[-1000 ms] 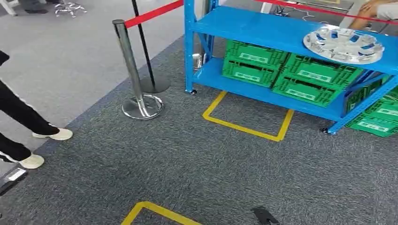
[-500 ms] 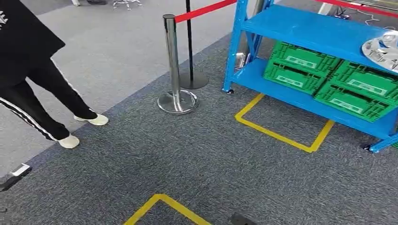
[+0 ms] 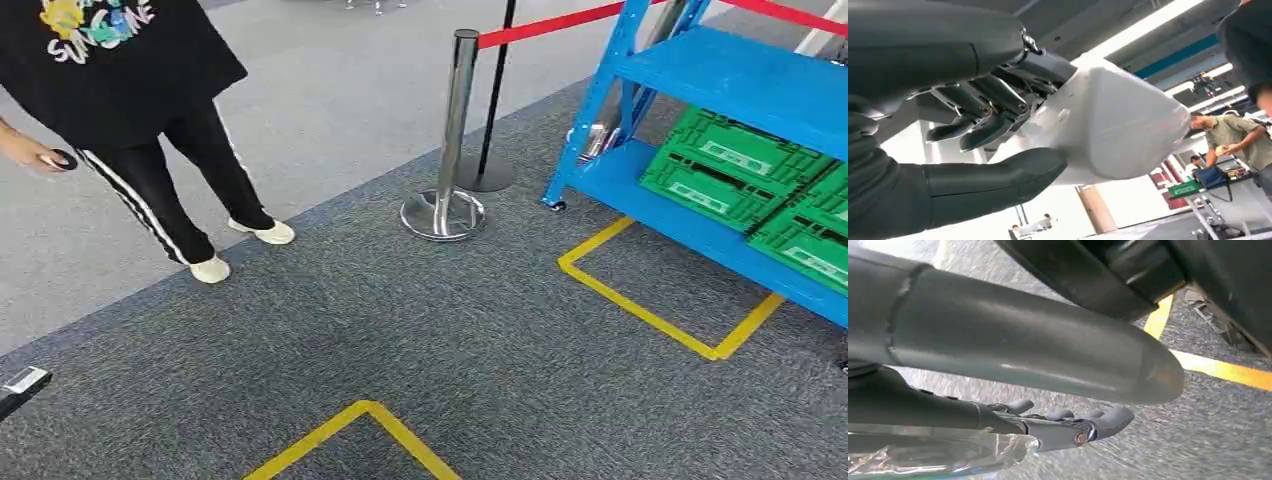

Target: Take the parts from the cabinet and place them on the table.

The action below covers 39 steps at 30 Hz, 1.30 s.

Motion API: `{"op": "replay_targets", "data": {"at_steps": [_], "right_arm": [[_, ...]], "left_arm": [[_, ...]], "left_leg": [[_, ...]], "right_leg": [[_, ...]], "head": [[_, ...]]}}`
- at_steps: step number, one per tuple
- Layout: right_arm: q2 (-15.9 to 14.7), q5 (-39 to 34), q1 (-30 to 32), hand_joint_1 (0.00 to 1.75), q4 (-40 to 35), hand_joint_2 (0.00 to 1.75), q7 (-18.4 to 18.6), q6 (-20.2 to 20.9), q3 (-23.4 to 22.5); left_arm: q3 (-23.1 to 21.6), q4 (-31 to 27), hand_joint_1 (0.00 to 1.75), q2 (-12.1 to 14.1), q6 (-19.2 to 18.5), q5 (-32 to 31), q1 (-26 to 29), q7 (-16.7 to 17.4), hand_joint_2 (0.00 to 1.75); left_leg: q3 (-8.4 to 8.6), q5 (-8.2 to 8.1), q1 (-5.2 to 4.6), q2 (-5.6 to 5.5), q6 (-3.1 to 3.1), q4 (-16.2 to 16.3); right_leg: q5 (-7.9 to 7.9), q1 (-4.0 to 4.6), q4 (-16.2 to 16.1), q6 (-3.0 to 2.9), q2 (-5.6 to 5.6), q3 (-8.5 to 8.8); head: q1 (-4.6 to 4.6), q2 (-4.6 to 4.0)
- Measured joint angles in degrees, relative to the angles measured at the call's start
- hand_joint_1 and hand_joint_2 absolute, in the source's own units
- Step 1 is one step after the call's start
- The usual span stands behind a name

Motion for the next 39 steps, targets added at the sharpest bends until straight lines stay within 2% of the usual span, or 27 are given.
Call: {"op": "replay_targets", "data": {"at_steps": [1, 2, 3, 5, 6, 7, 8, 10, 11, 12, 14, 16, 18, 20, 22, 23, 25, 26, 27, 28, 31, 32, 33, 34, 36, 37, 39], "right_arm": [[0.0, 0.0, -0.05, 0.0, 0.0, 0.0, 0.02, 0.07, 0.34], [0.02, -0.11, -0.08, 0.0, 0.0, 0.0, 0.15, 0.22, 0.58], [0.02, -0.24, -0.05, 0.0, 0.02, 0.0, 0.2, 0.35, 0.82], [0.02, -0.33, 0.14, 0.0, 0.09, 0.0, 0.44, 0.79, 1.17], [0.02, -0.35, 0.28, 0.0, 0.09, 0.0, 0.68, 0.96, 1.25], [0.02, -0.46, 0.38, 0.0, 0.09, 0.0, 0.77, 1.03, 1.27], [0.02, -0.57, 0.39, 0.0, 0.09, 0.0, 0.83, 1.03, 1.27], [0.02, -0.83, 0.31, 0.0, 0.09, 0.0, 0.94, 1.03, 1.27], [0.0, -0.92, 0.3, 0.0, 0.09, 0.0, 1.05, 1.03, 1.27], [0.0, -1.01, 0.35, 0.0, 0.15, 0.0, 1.07, 1.01, 1.27], [0.0, -1.31, 0.19, 0.0, 0.17, 0.0, 1.24, 1.01, 1.23], [0.07, -1.68, 0.2, 0.0, 0.17, 0.0, 1.27, 1.03, 1.16], [0.11, -2.1, 0.17, 0.0, 0.17, 0.0, 1.25, 0.96, 1.14], [0.15, -2.4, 0.28, 0.0, 0.17, 0.0, 1.25, 0.96, 1.1], [0.15, -2.56, 0.29, 0.0, 0.17, 0.0, 1.27, 0.92, 1.01], [0.15, -2.58, 0.29, 0.0, 0.17, 0.0, 1.27, 0.92, 1.01], [0.18, -2.58, 0.22, 0.0, 0.17, 0.0, 1.27, 0.92, 0.99], [0.17, -2.6, 0.16, 0.0, 0.17, 0.0, 1.27, 0.92, 0.97], [0.18, -2.62, 0.2, 0.0, 0.17, 0.0, 1.27, 0.92, 0.95], [0.18, -2.71, 0.16, 0.0, 0.17, 0.0, 1.27, 0.92, 0.92], [0.18, -2.97, 0.11, 0.0, 0.17, 0.0, 1.35, 0.94, 0.82], [0.18, -2.99, 0.05, 0.0, 0.17, 0.0, 1.38, 0.94, 0.82], [0.2, -3.02, 0.04, 0.0, 0.17, 0.0, 1.38, 0.92, 0.79], [0.22, -3.1, 0.08, 0.0, 0.17, 0.0, 1.35, 0.92, 0.75], [0.22, -3.91, 0.3, 0.0, 0.22, 0.0, 1.22, 0.96, 0.51], [0.22, -4.3, 0.35, 0.0, 0.24, 0.0, 1.18, 0.99, 0.16], [0.22, -4.68, 0.31, 0.0, 0.24, 0.0, 1.16, 0.98, -0.34]], "left_arm": [[0.0, 0.04, 1.75, 0.04, -0.09, 0.0, -0.04, -0.07, 1.75], [0.07, 0.07, 1.75, 0.07, -0.31, 0.02, -0.19, -0.18, 1.75], [0.07, 0.13, 1.75, -0.07, -0.44, 0.0, -0.61, -0.37, 1.75], [0.04, 0.18, 1.75, -0.39, -0.48, 0.0, -0.88, -0.5, 1.75], [0.04, 0.26, 1.75, -0.46, -0.52, 0.0, -0.88, -0.66, 1.75], [0.04, 0.39, 1.75, -0.52, -0.57, 0.02, -0.9, -0.74, 1.75], [0.04, 0.5, 1.75, -0.59, -0.59, 0.02, -0.91, -0.74, 1.75], [0.04, 0.66, 1.75, -0.63, -0.59, 0.0, -1.08, -0.77, 1.75], [0.04, 0.68, 1.75, -0.61, -0.59, 0.02, -1.25, -0.77, 1.75], [0.07, 0.68, 1.75, -0.59, -0.59, 0.0, -1.57, -0.77, 1.75], [0.07, 0.76, 1.75, -0.55, -0.57, 0.0, -1.72, -0.77, 1.75], [0.04, 0.94, 1.75, -0.39, -0.57, 0.02, -1.42, -0.81, 1.75], [0.07, 1.03, 1.75, -0.42, -0.57, 0.0, -1.62, -0.92, 1.75], [0.07, 1.03, 1.75, -0.61, -0.63, 0.02, -1.9, -0.96, 1.75], [0.07, 1.03, 1.75, -0.68, -0.92, 0.0, -1.55, -0.98, 1.75], [0.07, 1.03, 1.75, -0.68, -0.96, 0.0, -1.5, -1.01, 1.75], [0.13, 1.03, 1.75, -0.59, -0.94, 0.0, -1.5, -1.05, 1.75], [0.22, 1.03, 1.75, -0.53, -0.96, 0.0, -1.53, -1.05, 1.75], [0.31, 1.03, 1.75, -0.48, -0.98, 0.0, -1.85, -1.05, 1.75], [0.31, 0.98, 1.75, -0.48, -1.03, 0.0, -2.04, -1.01, 1.75], [0.33, 0.98, 1.75, -0.42, -1.33, 0.0, -1.28, -0.98, 1.75], [0.35, 0.98, 1.75, -0.44, -1.38, 0.0, -1.11, -0.98, 1.75], [0.52, 0.98, 1.75, -0.26, -1.44, 0.02, -1.22, -0.98, 1.75], [0.59, 0.9, 1.75, -0.44, -1.49, 0.0, -1.29, -0.92, 1.75], [0.59, 0.83, 1.75, -0.61, -1.68, 0.0, -1.15, -0.74, 1.75], [0.59, 0.83, 1.75, -0.61, -1.75, 0.0, -0.99, -0.72, 1.75], [0.59, 0.83, 1.75, -0.63, -1.9, 0.0, -0.84, -0.7, 1.75]], "left_leg": [[-0.04, 0.28, 0.28, -0.69, 0.47, -0.16], [-0.16, 0.41, 0.46, -1.25, 0.76, -0.17], [-0.34, 0.54, 0.54, -1.88, 1.17, -0.17], [-0.8, 0.76, 0.57, -3.42, 1.49, -0.16], [-0.96, 0.89, 0.57, -4.18, 1.51, -0.15], [-1.07, 1.01, 0.64, -4.98, 1.44, -0.13], [-1.14, 1.11, 0.73, -5.94, 1.3, -0.08], [-1.14, 1.33, 1.02, -7.63, 0.91, -0.07], [-1.27, 1.46, 1.09, -8.3, 0.58, -0.06], [-1.79, 1.65, 0.96, -9.11, 0.08, 0.2], [-2.42, 2.45, 1.32, -10.46, -0.85, -0.26], [-2.64, 3.16, 1.53, -11.79, -1.76, -0.71], [-4.27, 0.41, 0.71, -5.36, -1.8, 2.7], [-8.57, -4.5, 0.65, -3.57, -1.83, 12.44], [-10.61, -6.05, 0.63, -3.45, -1.7, 17.79], [-9.66, -5.12, 0.59, -3.43, -1.54, 16.7], [-4.4, -1.21, 0.14, -2.45, -0.88, 8.12], [-1.41, 0.24, -0.39, 0.1, -0.39, 3.44], [0.11, -0.24, -1.26, 3.32, -0.12, 0.53], [-0.19, -0.05, -1.17, 2.39, 0.5, 0.2], [-0.46, 0.27, -1.18, -0.01, 1.18, -0.22], [-0.37, 0.52, -0.73, -0.63, 1.53, -0.47], [-0.47, 0.63, -0.6, -1.33, 1.74, -0.48], [-0.58, 0.73, -0.48, -2.03, 1.92, -0.48], [-0.77, 0.8, -0.41, -3.64, 2.03, -0.46], [-0.79, 0.86, -0.35, -4.38, 2.03, -0.44], [-0.77, 0.99, -0.06, -6.1, 1.84, -0.43]], "right_leg": [[-0.37, -0.21, 0.22, 0.5, 0.45, -0.18], [-1.66, -0.53, 1.67, 1.12, 4.46, -0.82], [-4.05, -0.66, 5.28, 1.3, 6.83, -2.22], [-8.53, -0.74, 14.95, 1.41, 7.95, -6.62], [-9.52, -0.76, 18.29, 1.41, 7.98, -8.23], [-9.01, -0.78, 18.8, 1.38, 7.99, -8.53], [-7.02, -0.9, 16.44, 1.36, 8.05, -7.44], [-1.8, -1.34, 6.59, 1.18, 9.4, -2.59], [-0.45, -1.82, 2.33, 1.32, 12.35, -0.57], [-1.22, -2.12, 0.77, 1.51, 14.27, -0.1], [-1.08, -1.79, 1.23, 1.22, 12.87, -0.06], [-0.51, -2.03, 0.95, 0.33, 11.32, -0.15], [-0.13, -1.86, 0.79, -0.49, 9.81, -0.23], [-0.06, -1.46, 0.79, -0.82, 8.03, -0.58], [0.01, -1.17, 0.79, -0.98, 6.43, -0.84], [0.01, -1.05, 0.79, -0.99, 5.64, -0.88], [0.0, -0.82, 0.79, -0.99, 3.98, -0.84], [-0.04, -0.73, 0.79, -0.93, 3.34, -0.75], [-0.24, -0.16, 0.92, -0.68, 2.58, -0.85], [-0.32, 0.03, 1.03, -0.5, 1.86, -0.99], [-0.56, 0.07, 0.68, -0.05, -0.47, -0.41], [-1.15, -0.18, 1.17, 0.59, 1.68, -0.98], [-2.74, -0.31, 3.36, 0.88, 5.18, -1.6], [-5.08, -0.49, 7.51, 0.96, 7.01, -3.35], [-8.9, -0.63, 17.06, 1.18, 8.02, -7.73], [-9.1, -0.69, 19.14, 1.24, 8.02, -8.84], [-5.71, -0.88, 15.29, 1.4, 8.08, -7.28]], "head": [[-0.04, 0.0], [0.09, 0.0], [0.09, 0.0], [0.15, 0.0], [0.09, 0.0], [0.15, 0.0], [0.13, 0.0], [0.11, 0.0], [0.18, 0.0], [0.11, 0.0], [0.09, 0.0], [0.09, 0.02], [-0.42, 0.0], [-0.44, 0.0], [-0.48, 0.0], [-0.53, 0.0], [-0.5, 0.0], [-0.48, 0.0], [-0.57, 0.0], [-0.55, 0.02], [-0.39, 0.0], [-0.35, 0.0], [-0.26, 0.0], [-0.18, 0.0], [-0.2, 0.0], [-0.24, 0.0], [-0.22, 0.0]]}}
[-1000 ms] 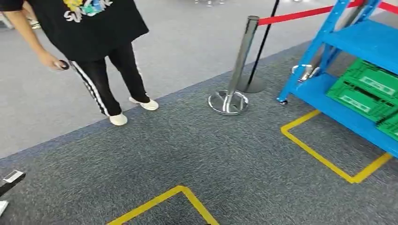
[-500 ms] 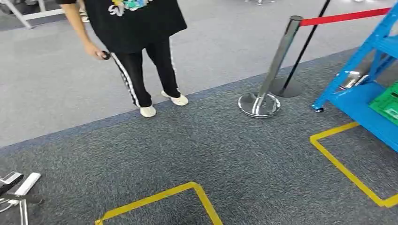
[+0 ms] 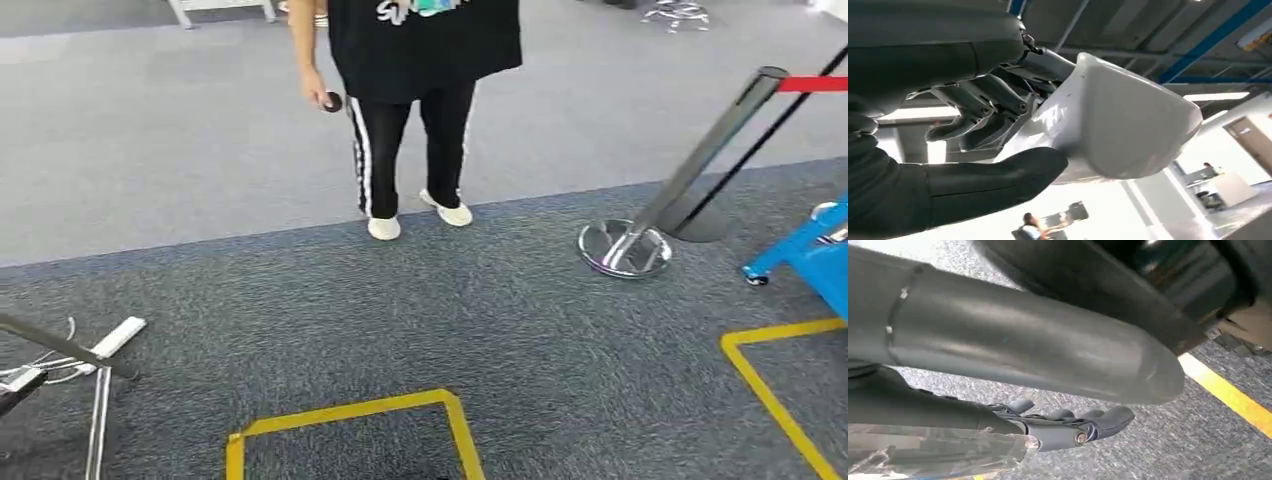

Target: Take the parts from the cabinet and place them on the table.

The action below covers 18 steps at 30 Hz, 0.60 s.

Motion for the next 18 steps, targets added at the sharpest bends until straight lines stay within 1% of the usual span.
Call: {"op": "replay_targets", "data": {"at_steps": [1, 2, 3, 4, 5, 6, 7, 8, 9, 10, 11, 12, 13, 14, 15, 16, 17, 18], "right_arm": [[0.0, -0.07, -0.06, 0.0, 0.0, 0.0, -0.02, 0.0, -0.11], [0.0, -0.15, -0.11, 0.0, 0.0, 0.0, -0.02, 0.0, -0.26], [0.02, -0.17, -0.13, 0.0, 0.02, 0.0, -0.04, 0.0, -0.39], [0.29, -0.17, -0.05, 0.0, 0.15, 0.0, -0.13, 0.02, -0.44], [0.33, -0.2, -0.09, 0.0, 0.15, 0.0, -0.17, 0.02, -0.48], [0.33, -0.24, -0.11, 0.0, 0.15, 0.0, -0.22, 0.02, -0.57], [0.33, -0.26, -0.07, 0.0, 0.15, 0.0, -0.22, 0.02, -0.77], [0.46, -0.26, -0.07, 0.0, 0.15, 0.0, -0.22, 0.02, -0.9], [0.46, -0.26, -0.12, 0.0, 0.15, 0.0, -0.28, 0.0, -0.98], [0.5, -0.26, -0.13, 0.0, 0.15, 0.0, -0.31, 0.0, -1.0], [0.5, -0.28, -0.08, 0.0, 0.15, 0.0, -0.31, 0.0, -1.07], [0.48, -0.28, 0.02, 0.0, 0.15, 0.0, -0.28, 0.0, -1.16], [0.46, -0.44, 0.03, 0.0, 0.15, 0.0, -0.28, 0.0, -1.29], [0.46, -1.1, -0.02, 0.0, 0.15, 0.0, -0.28, 0.0, -1.42], [0.46, -2.07, -0.1, 0.0, 0.15, 0.0, -0.33, -0.07, -1.77], [0.48, -2.92, -0.17, 0.0, 0.15, 0.0, -0.46, -0.17, -2.25], [0.48, -3.71, -0.26, 0.0, 0.15, 0.0, -0.5, -0.24, -2.81], [0.46, -4.28, -0.35, 0.0, 0.15, 0.0, -0.57, -0.3, -3.3]], "left_arm": [[0.0, 0.0, 1.75, 0.0, -0.02, 0.0, 0.0, 0.0, 1.75], [0.04, -0.02, 1.75, 0.02, -0.02, 0.0, -0.01, 0.02, 1.75], [0.11, -0.2, 1.75, 0.02, -0.02, 0.0, 0.0, 0.04, 1.75], [0.17, -0.31, 1.75, 0.15, -0.04, 0.0, -0.27, 0.07, 1.75], [0.22, -0.46, 1.75, 0.13, -0.02, 0.02, -0.28, 0.15, 1.75], [0.24, -0.46, 1.75, 0.22, -0.09, 0.0, -0.2, 0.17, 1.75], [0.24, -0.46, 1.75, 0.2, -0.09, 0.02, -0.06, 0.17, 1.75], [0.24, -0.46, 1.75, 0.33, -0.09, 0.0, 0.23, 0.17, 1.75], [0.28, -0.46, 1.75, 0.39, -0.09, 0.0, 0.34, 0.15, 1.75], [0.28, -0.48, 1.75, 0.35, -0.09, 0.0, 0.05, 0.17, 1.75], [0.24, -0.48, 1.75, 0.22, -0.09, 0.0, -0.13, 0.17, 1.75], [0.24, -0.5, 1.75, 0.07, -0.11, 0.02, -0.08, 0.15, 1.75], [0.24, -0.5, 1.75, 0.0, -0.13, 0.0, 0.11, 0.17, 1.75], [0.24, -0.5, 1.75, 0.0, -0.2, 0.02, 0.31, 0.17, 1.75], [0.24, -0.5, 1.75, 0.02, -0.33, 0.0, 0.42, 0.33, 1.75], [0.26, -0.63, 1.75, 0.07, -0.55, 0.0, 0.55, 0.5, 1.75], [0.28, -0.94, 1.75, 0.26, -0.63, 0.0, 0.67, 0.72, 1.75], [0.35, -1.26, 1.75, 0.48, -0.74, 0.0, 0.75, 0.94, 1.75]], "left_leg": [[0.02, 0.09, 0.22, -0.91, -0.23, 0.03], [0.02, 0.14, 0.47, -1.75, -0.57, 0.08], [-0.22, 0.23, 0.58, -2.47, -1.02, 0.07], [-0.87, 0.31, 0.54, -3.22, -1.41, 0.66], [-1.35, 0.9, 0.77, -3.94, -1.8, 0.41], [-1.67, 1.22, 0.92, -4.77, -2.13, 0.26], [-1.86, 1.61, 1.03, -5.64, -2.59, 0.12], [-2.14, 1.4, 1.15, -5.21, -2.69, 0.29], [-2.77, 0.19, 0.43, -1.24, -2.77, 1.92], [-4.6, -2.01, 0.28, 1.0, -2.91, 5.65], [-6.75, -4.19, 0.27, 2.03, -2.94, 10.25], [-8.89, -5.98, 0.27, 2.5, -2.91, 14.79], [-10.42, -6.91, 0.27, 2.65, -2.83, 18.07], [-10.44, -6.37, 0.26, 2.65, -2.72, 18.35], [-9.08, -4.75, 0.19, 2.73, -2.49, 16.15], [-6.52, -2.53, 0.04, 3.07, -2.15, 11.72], [-3.52, -0.57, -0.32, 4.22, -1.74, 6.66], [-0.87, 0.32, -0.88, 6.93, -1.24, 2.49]], "right_leg": [[2.86, -0.25, -5.18, 0.08, 0.54, 2.42], [5.41, -0.74, -10.6, 0.34, 2.45, 4.96], [5.12, -1.29, -13.19, 0.67, 6.04, 6.3], [4.87, -1.67, -14.63, 0.59, 7.34, 6.66], [5.03, -1.4, -13.96, 0.3, 6.54, 6.6], [5.04, -1.21, -13.78, 0.14, 5.84, 6.38], [5.23, -1.2, -13.76, -0.18, 5.04, 6.33], [5.55, -1.58, -14.13, -0.73, 4.0, 6.51], [5.66, -1.36, -14.24, -1.14, 3.29, 6.61], [5.69, -1.13, -14.25, -1.58, 2.45, 6.59], [5.69, -0.92, -14.25, -1.62, 1.55, 6.52], [5.65, -0.81, -14.26, -1.71, 0.62, 6.43], [5.62, -0.72, -14.25, -1.79, -0.31, 6.33], [5.6, -0.61, -14.25, -1.81, -1.17, 6.33], [5.56, -0.5, -14.25, -1.86, -2.06, 6.34], [5.49, -0.42, -14.26, -1.92, -2.9, 6.42], [5.42, -0.37, -14.28, -1.93, -3.65, 6.52], [5.34, -0.28, -14.29, -1.82, -4.27, 6.67]], "head": [[0.0, 0.0], [0.02, 0.0], [-0.02, 0.0], [0.02, 0.0], [-0.07, 0.02], [-0.07, 0.0], [-0.04, 0.0], [-0.09, 0.02], [-0.54, 0.0], [-0.66, 0.0], [-0.68, 0.0], [-0.66, 0.0], [-0.7, 0.0], [-0.68, 0.0], [-0.72, 0.0], [-0.66, 0.0], [-0.68, 0.0], [-0.68, 0.0]]}}
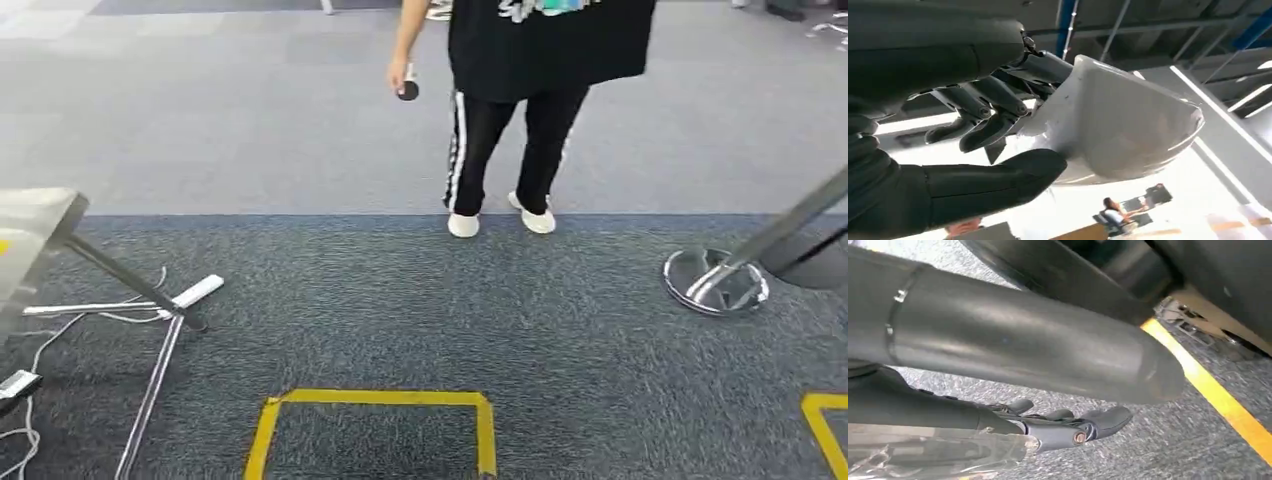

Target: Take the parts from the cabinet and place them on the table.

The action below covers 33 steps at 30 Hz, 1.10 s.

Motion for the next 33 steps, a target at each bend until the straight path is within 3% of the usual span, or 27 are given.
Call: {"op": "replay_targets", "data": {"at_steps": [1, 4, 5, 7, 8, 9, 10, 11, 12, 13, 14, 15, 16, 17, 20, 21, 22, 23, 24, 25, 26, 27, 28, 29, 30, 31, 33], "right_arm": [[0.0, -0.4, 0.0, 0.0, 0.0, 0.0, -0.07, -0.09, -0.55], [-0.05, -2.66, -0.32, 0.0, 0.0, 0.0, -0.18, -0.79, -2.16], [-0.05, -3.86, -0.38, 0.0, -0.02, 0.0, -0.35, -1.07, -2.98], [-0.26, -6.0, -0.5, 0.0, -0.07, 0.0, -0.59, -1.75, -4.73], [-0.42, -6.98, -0.49, 0.0, -0.07, 0.0, -0.7, -2.03, -5.67], [-0.59, -7.79, -0.44, 0.0, -0.07, 0.0, -0.77, -2.25, -6.77], [-0.85, -8.61, -0.38, 0.0, -0.07, 0.0, -0.74, -2.64, -7.67], [-1.14, -9.1, -0.36, 0.0, -0.09, 0.0, -0.61, -3.02, -8.53], [-1.4, -9.4, -0.37, 0.0, -0.11, 0.0, -0.39, -3.32, -9.32], [-1.69, -9.51, -0.4, 0.0, -0.13, 0.0, -0.22, -3.58, -9.9], [-1.99, -9.53, -0.41, 0.0, -0.24, 0.0, 0.04, -3.93, -10.4], [-2.08, -9.51, -0.42, 0.0, -0.28, 0.0, 0.17, -4.16, -10.82], [-2.14, -9.47, -0.34, 0.0, -0.28, 0.0, 0.28, -4.26, -11.19], [-2.23, -9.4, -0.42, 0.0, -0.33, 0.0, 0.3, -4.4, -11.43], [-2.56, -9.07, -0.57, 0.0, -0.5, 0.0, 0.35, -4.57, -12.11], [-2.58, -9.03, -0.65, 0.0, -0.52, 0.0, 0.33, -4.61, -12.24], [-2.58, -9.01, -0.65, 0.0, -0.59, 0.0, 0.26, -4.66, -12.31], [-2.58, -8.97, -0.59, 0.0, -0.59, 0.0, 0.26, -4.68, -12.35], [-2.62, -8.9, -0.49, 0.0, -0.61, 0.0, 0.26, -4.72, -12.4], [-2.73, -8.81, -0.42, 0.0, -0.68, 0.0, 0.24, -4.74, -12.42], [-2.78, -8.6, -0.4, 0.0, -0.7, 0.0, 0.17, -4.7, -12.44], [-2.78, -8.4, -0.44, 0.0, -0.7, 0.0, 0.09, -4.68, -12.44], [-2.78, -8.12, -0.53, 0.0, -0.7, 0.0, 0.09, -4.61, -12.42], [-2.73, -7.74, -0.63, 0.0, -0.7, 0.0, 0.09, -4.57, -12.42], [-2.69, -7.5, -0.7, 0.0, -0.7, 0.0, 0.09, -4.5, -12.42], [-2.6, -7.35, -0.71, 0.0, -0.7, 0.0, 0.09, -4.48, -12.42], [-2.49, -7.0, -0.71, 0.0, -0.7, 0.0, 0.06, -4.42, -12.42]], "left_arm": [[0.13, -0.31, 1.75, 0.11, -0.04, 0.0, -0.13, 0.11, 1.75], [0.22, -0.72, 1.75, 0.57, -0.32, 0.0, 0.88, 0.24, 1.75], [0.26, -1.03, 1.75, 0.84, -0.5, 0.0, 1.4, 0.37, 1.75], [0.55, -1.71, 1.75, 1.12, -0.83, 0.0, 1.78, 0.68, 1.75], [0.57, -2.15, 1.75, 1.12, -1.01, 0.0, 1.9, 0.94, 1.75], [0.61, -2.6, 1.75, 1.1, -1.16, 0.0, 2.2, 1.2, 1.75], [0.68, -2.87, 1.75, 1.1, -1.38, 0.0, 2.62, 1.4, 1.75], [0.72, -3.13, 1.75, 1.1, -1.51, 0.02, 3.11, 1.53, 1.75], [0.79, -3.44, 1.75, 1.1, -1.73, 0.0, 3.52, 1.64, 1.75], [0.83, -3.76, 1.75, 1.1, -1.99, 0.0, 3.82, 1.73, 1.75], [0.96, -4.13, 1.75, 1.1, -2.16, 0.0, 4.06, 1.9, 1.75], [1.25, -4.46, 1.75, 1.12, -2.38, 0.0, 4.24, 2.01, 1.75], [1.6, -4.81, 1.75, 1.23, -2.47, 0.0, 4.31, 2.14, 1.75], [1.7, -5.12, 1.75, 1.32, -2.58, 0.0, 4.39, 2.16, 1.75], [2.01, -5.6, 1.75, 1.58, -3.1, 0.0, 5.59, 2.47, 1.75], [2.1, -5.75, 1.75, 1.62, -3.13, 0.0, 6.09, 2.49, 1.75], [2.18, -5.9, 1.75, 1.8, -3.15, 0.0, 5.98, 2.51, 1.75], [2.25, -6.08, 1.75, 1.77, -3.17, 0.0, 5.77, 2.51, 1.75], [2.25, -6.34, 1.75, 1.69, -3.19, 0.0, 5.78, 2.54, 1.75], [2.25, -6.39, 1.75, 1.6, -3.3, 0.0, 5.9, 2.62, 1.75], [2.27, -6.39, 1.75, 1.51, -3.54, 0.0, 6.16, 2.82, 1.75], [2.36, -6.45, 1.75, 1.47, -3.61, 0.02, 6.56, 3.0, 1.75], [2.58, -6.75, 1.75, 1.47, -3.61, 0.0, 7.11, 3.06, 1.75], [2.97, -7.06, 1.75, 1.53, -3.56, 0.0, 7.76, 3.08, 1.75], [3.62, -7.43, 1.75, 1.73, -3.41, 0.0, 8.38, 3.08, 1.75], [4.34, -7.76, 1.75, 1.93, -3.13, 0.0, 8.85, 3.04, 1.75], [6.01, -8.33, 1.75, 1.95, -2.75, 0.0, 9.75, 2.38, 1.75]], "left_leg": [[0.71, -0.73, -0.73, 1.0, 0.21, -2.34], [0.39, -0.51, -0.74, -1.05, 0.62, -2.25], [0.67, -0.17, -0.32, -1.84, 1.05, -2.8], [0.65, -0.05, 0.06, -2.93, 1.4, -2.85], [0.63, -0.05, 0.17, -3.62, 1.54, -2.85], [0.6, -0.06, 0.21, -4.34, 1.58, -2.85], [0.61, -0.06, 0.23, -5.07, 1.58, -2.84], [0.62, -0.06, 0.28, -5.82, 1.58, -2.81], [0.64, -0.07, 0.39, -6.64, 1.55, -2.78], [0.67, -0.06, 0.57, -7.43, 1.48, -2.71], [0.67, -0.09, 0.85, -8.31, 1.21, -2.54], [0.65, -0.19, 1.06, -9.09, 0.77, -2.38], [0.2, -0.18, 0.89, -9.86, 0.29, -1.99], [-0.21, 0.2, 1.08, -10.55, 0.05, -1.93], [-0.62, 0.84, 1.44, -12.57, -0.69, -2.27], [-0.83, 0.37, 1.17, -9.3, -0.83, -1.71], [-1.9, -1.16, 0.85, -5.84, -0.96, 0.43], [-3.88, -3.47, 0.82, -4.59, -1.07, 4.6], [-6.12, -5.66, 0.84, -4.16, -1.08, 9.39], [-8.03, -7.14, 0.83, -4.13, -1.01, 13.57], [-8.98, -7.56, 0.82, -4.13, -0.9, 15.79], [-8.49, -6.77, 0.77, -4.13, -0.75, 15.23], [-6.8, -5.0, 0.64, -4.08, -0.48, 12.31], [-3.98, -2.86, 0.4, -3.58, -0.14, 7.52], [-0.97, -1.22, -0.02, -1.68, 0.28, 2.65], [1.17, -1.17, -0.68, 1.54, 0.53, -0.79], [1.15, -1.39, -1.04, 0.41, 0.79, -2.06]], "right_leg": [[-0.34, 0.59, 0.27, 0.41, -0.72, -0.23], [-0.42, 0.58, -0.54, 0.82, -2.8, 0.43], [-0.81, 0.67, -0.41, 1.24, -3.05, 0.45], [-3.53, 0.37, 3.75, 1.7, 2.23, -1.38], [-5.84, 0.34, 8.53, 1.78, 3.58, -3.52], [-7.92, 0.34, 13.55, 1.9, 4.14, -5.93], [-8.92, 0.31, 17.15, 2.0, 4.25, -7.82], [-8.42, 0.23, 17.91, 2.09, 4.25, -8.43], [-6.72, 0.1, 16.08, 2.2, 4.3, -7.79], [-4.22, -0.1, 12.18, 2.33, 4.48, -6.1], [-1.34, -0.45, 6.73, 2.54, 5.4, -3.58], [0.57, -1.1, 2.02, 2.98, 7.89, -1.32], [-0.33, -1.45, 0.05, 3.2, 10.6, -0.4], [-0.32, -1.27, 0.2, 2.55, 9.98, -0.11], [-0.19, -1.06, 0.51, 1.67, 7.95, -0.13], [0.02, -1.12, 0.27, 1.14, 7.1, 0.06], [0.09, -0.93, 0.13, 0.61, 6.42, 0.07], [0.13, -0.74, 0.11, 0.43, 5.56, -0.02], [0.15, -0.64, 0.11, 0.32, 4.72, -0.14], [0.1, -0.58, 0.11, 0.21, 3.87, -0.23], [0.09, -0.48, 0.11, 0.19, 3.01, -0.26], [0.04, -0.38, 0.11, 0.12, 2.2, -0.25], [0.0, -0.31, 0.11, 0.06, 1.39, -0.24], [-0.04, -0.28, 0.1, 0.03, 0.66, -0.18], [-0.09, -0.26, 0.09, 0.06, 0.05, -0.06], [-0.24, -0.03, 0.09, 0.26, -0.49, 0.06], [-0.58, 0.37, 0.07, 0.7, -1.89, 0.06]], "head": [[-0.09, 0.0], [0.09, 0.0], [0.04, 0.0], [0.13, 0.02], [0.26, 0.0], [0.33, 0.0], [0.29, 0.0], [0.33, 0.0], [0.28, 0.0], [0.3, 0.0], [0.28, 0.0], [0.35, 0.0], [0.31, 0.0], [0.18, 0.02], [0.18, 0.0], [0.18, 0.0], [-0.22, 0.0], [-0.11, 0.0], [-0.15, 0.0], [-0.2, 0.0], [-0.15, 0.0], [-0.15, 0.0], [-0.18, 0.0], [-0.13, 0.0], [-0.17, 0.0], [-0.17, 0.0], [-0.02, 0.0]]}}
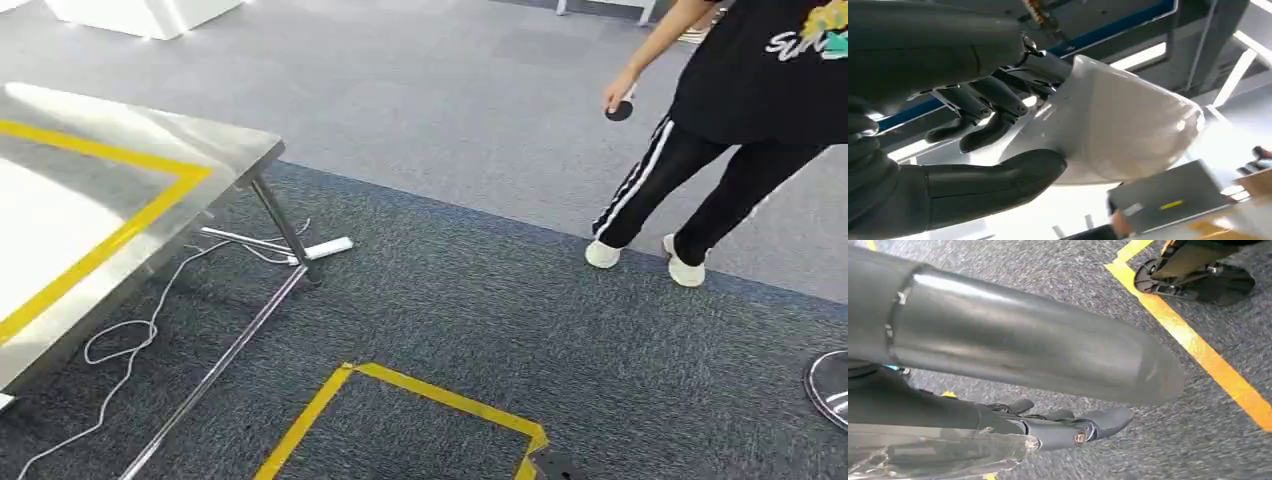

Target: Take the parts from the cabinet and place them on the table.

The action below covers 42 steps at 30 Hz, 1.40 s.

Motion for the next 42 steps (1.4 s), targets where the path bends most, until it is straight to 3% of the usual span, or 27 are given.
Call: {"op": "replay_targets", "data": {"at_steps": [2, 3, 5, 7, 8, 10, 11, 12, 13, 14, 17, 18, 20, 22, 24, 25, 27, 28, 29, 30, 33, 34, 35, 36, 38, 40, 42], "right_arm": [[0.31, 0.28, -0.13, 0.0, 0.0, 0.0, -0.09, 0.07, 0.02], [0.37, 0.39, -0.17, 0.0, -0.02, 0.0, -0.13, 0.13, 0.04], [0.46, 0.55, -0.2, 0.0, -0.02, 0.0, -0.33, 0.15, 0.04], [0.57, 0.59, -0.02, 0.0, 0.0, 0.0, -0.31, 0.22, 0.04], [0.59, 0.61, 0.09, 0.0, 0.0, 0.0, -0.31, 0.22, 0.04], [0.59, 0.63, 0.13, 0.0, -0.02, 0.0, -0.31, 0.22, 0.04], [0.59, 0.65, 0.06, 0.0, -0.02, 0.0, -0.31, 0.22, 0.04], [0.59, 0.7, 0.01, 0.0, -0.02, 0.0, -0.33, 0.24, 0.04], [0.61, 0.72, -0.04, 0.0, 0.0, 0.0, -0.33, 0.24, 0.04], [0.79, 0.74, -0.05, 0.0, 0.0, 0.0, -0.42, 0.28, 0.04], [0.79, 1.0, -0.11, 0.0, -0.02, 0.0, -0.5, 0.39, 0.04], [0.92, 1.07, -0.17, 0.0, -0.02, 0.0, -0.53, 0.39, 0.04], [0.98, 1.2, -0.31, 0.0, -0.04, 0.0, -0.59, 0.39, 0.04], [0.98, 1.22, -0.06, 0.0, -0.04, 0.0, -0.57, 0.39, 0.04], [0.98, 1.22, 0.13, 0.0, -0.04, 0.0, -0.57, 0.39, 0.02], [0.98, 1.24, 0.07, 0.0, -0.04, 0.0, -0.57, 0.39, 0.02], [1.03, 1.24, -0.08, 0.0, -0.04, 0.0, -0.57, 0.39, 0.02], [1.03, 1.27, -0.16, 0.0, -0.04, 0.0, -0.57, 0.39, 0.02], [1.05, 1.27, -0.07, 0.0, -0.07, 0.0, -0.59, 0.39, 0.02], [1.03, 1.29, -0.16, 0.0, -0.07, 0.0, -0.59, 0.42, 0.02], [1.05, 1.24, -0.36, 0.0, -0.13, 0.0, -0.61, 0.55, 0.02], [1.05, 1.24, -0.43, 0.0, -0.22, 0.0, -0.68, 0.57, 0.02], [1.05, 1.22, -0.51, 0.0, -0.22, 0.0, -0.81, 0.57, 0.02], [1.05, 1.22, -0.5, 0.0, -0.22, 0.0, -0.81, 0.59, 0.02], [1.05, 1.2, -0.28, 0.0, -0.22, 0.0, -0.81, 0.65, 0.02], [1.05, 1.18, 0.01, 0.0, -0.22, 0.0, -0.81, 0.74, 0.0], [1.03, 1.18, -0.07, 0.0, -0.22, 0.0, -0.81, 0.74, 0.0]], "left_arm": [[1.59, -0.26, 1.75, 0.18, 0.04, 0.0, 1.61, -0.7, 1.75], [2.21, -0.42, 1.75, 0.22, 0.0, 0.0, 2.19, -0.98, 1.75], [3.34, -0.83, 1.75, 0.22, -0.02, 0.0, 2.39, -1.31, 1.75], [3.67, -1.14, 1.75, 0.07, -0.04, 0.0, 2.67, -1.38, 1.75], [3.88, -1.16, 1.75, -0.06, -0.07, 0.0, 2.96, -1.38, 1.75], [4.06, -1.16, 1.75, -0.18, -0.13, 0.0, 3.31, -1.4, 1.75], [4.13, -1.16, 1.75, -0.24, -0.15, 0.0, 3.36, -1.42, 1.75], [4.19, -1.16, 1.75, -0.24, -0.18, 0.0, 3.34, -1.46, 1.75], [4.28, -1.16, 1.75, -0.22, -0.18, 0.0, 3.34, -1.46, 1.75], [4.41, -1.16, 1.75, -0.17, -0.18, 0.0, 3.19, -1.46, 1.75], [4.7, -1.14, 1.75, -0.17, -0.04, 0.0, 3.42, -1.46, 1.75], [4.72, -1.11, 1.75, -0.11, 0.15, 0.0, 3.53, -1.46, 1.75], [4.83, -1.07, 1.75, -0.11, 0.48, 0.0, 3.39, -1.35, 1.75], [4.83, -1.07, 1.75, -0.35, 0.81, 0.0, 3.29, -1.33, 1.75], [4.8, -0.98, 1.75, -0.61, 0.81, 0.0, 3.55, -1.18, 1.75], [4.8, -0.98, 1.75, -0.66, 0.81, 0.0, 3.72, -1.07, 1.75], [4.85, -0.98, 1.75, -0.57, 0.81, 0.0, 3.82, -0.96, 1.75], [4.94, -0.98, 1.75, -0.5, 0.81, 0.0, 3.82, -0.92, 1.75], [5.02, -0.98, 1.75, -0.44, 0.81, 0.0, 3.54, -0.89, 1.75], [5.07, -0.98, 1.75, -0.57, 0.81, 0.0, 3.51, -0.85, 1.75], [5.15, -0.98, 1.75, -0.44, 0.59, 0.0, 3.74, -0.85, 1.75], [5.13, -1.0, 1.75, -0.42, 0.41, 0.0, 3.75, -0.85, 1.75], [5.11, -1.0, 1.75, -0.28, 0.24, 0.0, 3.32, -0.85, 1.75], [4.98, -1.03, 1.75, -0.44, 0.17, 0.0, 2.94, -0.85, 1.75], [4.68, -1.03, 1.75, -0.57, -0.02, 0.0, 2.94, -0.85, 1.75], [4.28, -1.03, 1.75, -0.66, -0.26, 0.0, 2.93, -0.85, 1.75], [3.86, -1.03, 1.75, -0.72, -0.48, 0.0, 2.91, -0.76, 1.75]], "left_leg": [[0.01, 0.04, -0.06, -1.61, 0.37, -0.24], [0.46, 0.43, 0.6, -2.32, 0.76, -0.76], [0.49, 0.51, 0.84, -3.51, 1.19, -0.76], [0.33, 0.57, 0.94, -5.16, 1.35, -0.75], [0.31, 0.58, 0.94, -5.92, 1.35, -0.75], [0.38, 0.6, 1.02, -7.54, 1.31, -0.7], [0.44, 0.63, 1.14, -8.46, 1.21, -0.64], [0.47, 0.64, 1.3, -9.26, 0.95, -0.59], [0.35, 0.7, 1.38, -9.93, 0.6, -0.53], [-0.19, 0.6, 1.15, -10.69, 0.26, 0.17], [-0.8, 1.49, 1.67, -12.63, -0.75, -0.44], [-1.06, 1.41, 1.76, -12.96, -0.93, -0.34], [-2.95, -1.57, 1.32, -6.88, -1.3, 3.89], [-7.37, -5.91, 1.42, -5.04, -1.67, 13.21], [-9.67, -6.94, 1.59, -4.78, -1.86, 17.9], [-8.68, -5.4, 1.64, -4.69, -1.83, 16.17], [-3.44, -1.0, 1.58, -3.56, -1.62, 6.94], [-0.5, 0.35, 1.34, -0.42, -1.37, 2.29], [0.7, -0.37, 0.59, 2.13, -1.43, -0.21], [0.49, -0.14, 0.75, 0.69, -0.77, -0.08], [0.36, 0.02, 0.79, -1.78, 0.06, -0.46], [0.61, 0.2, 1.15, -2.33, 0.32, -0.63], [0.62, 0.21, 1.32, -2.91, 0.71, -0.63], [0.56, 0.29, 1.41, -3.61, 1.08, -0.62], [0.48, 0.26, 1.43, -5.13, 1.23, -0.61], [0.53, 0.27, 1.43, -6.82, 1.24, -0.59], [0.67, 0.28, 1.62, -8.45, 1.08, -0.54]], "right_leg": [[-0.21, -0.08, -0.39, 0.44, -1.52, 0.6], [-0.67, -0.1, -0.16, 0.9, -1.15, 0.21], [-3.68, -0.34, 5.23, 1.29, 4.5, -1.72], [-7.94, -0.34, 15.24, 1.5, 5.99, -6.75], [-8.42, -0.35, 17.83, 1.55, 6.04, -8.25], [-5.6, -0.38, 15.21, 1.55, 6.11, -7.46], [-2.66, -0.47, 10.23, 1.54, 6.56, -5.16], [-0.14, -0.65, 5.03, 1.57, 7.63, -2.64], [0.85, -1.19, 1.08, 1.81, 10.73, -0.88], [0.27, -1.51, -0.43, 1.58, 11.58, -0.19], [0.54, -0.81, 0.1, 0.57, 9.57, -0.14], [0.86, -1.18, -0.29, 0.04, 8.74, -0.03], [0.98, -0.95, -0.47, -0.84, 7.43, 0.02], [0.89, -0.77, -0.47, -1.02, 5.85, -0.1], [0.83, -0.75, -0.46, -1.1, 4.29, -0.2], [0.79, -0.74, -0.46, -1.09, 3.43, -0.2], [0.62, -0.73, -0.46, -0.86, 1.95, -0.01], [0.48, -0.58, -0.46, -0.65, 1.41, 0.29], [0.08, -0.11, -0.28, -0.24, 0.76, 0.34], [-0.01, -0.06, -0.4, -0.02, 0.2, 0.45], [-0.54, 0.01, -0.82, 0.83, -2.27, 1.24], [-1.05, -0.31, -0.03, 1.29, -0.18, 0.84], [-2.51, -0.38, 2.4, 1.51, 3.21, -0.15], [-4.79, -0.47, 6.97, 1.61, 5.08, -2.37], [-8.42, -0.46, 16.6, 1.84, 6.09, -7.48], [-6.96, -0.46, 17.31, 1.82, 6.13, -8.52], [-1.72, -0.6, 8.74, 1.69, 6.85, -4.82]], "head": [[-0.13, 0.0], [-0.11, 0.0], [0.06, 0.0], [0.37, 0.0], [0.33, 0.0], [0.37, 0.0], [0.33, 0.0], [0.37, 0.0], [0.41, 0.0], [0.22, 0.0], [0.31, 0.0], [0.26, 0.0], [-0.02, 0.0], [0.0, 0.0], [-0.05, 0.0], [-0.04, 0.0], [-0.04, 0.0], [-0.07, 0.0], [-0.07, 0.0], [0.11, 0.02], [-0.05, 0.0], [0.11, 0.0], [0.17, 0.0], [0.41, 0.0], [0.46, 0.0], [0.5, 0.0], [0.48, 0.0]]}}
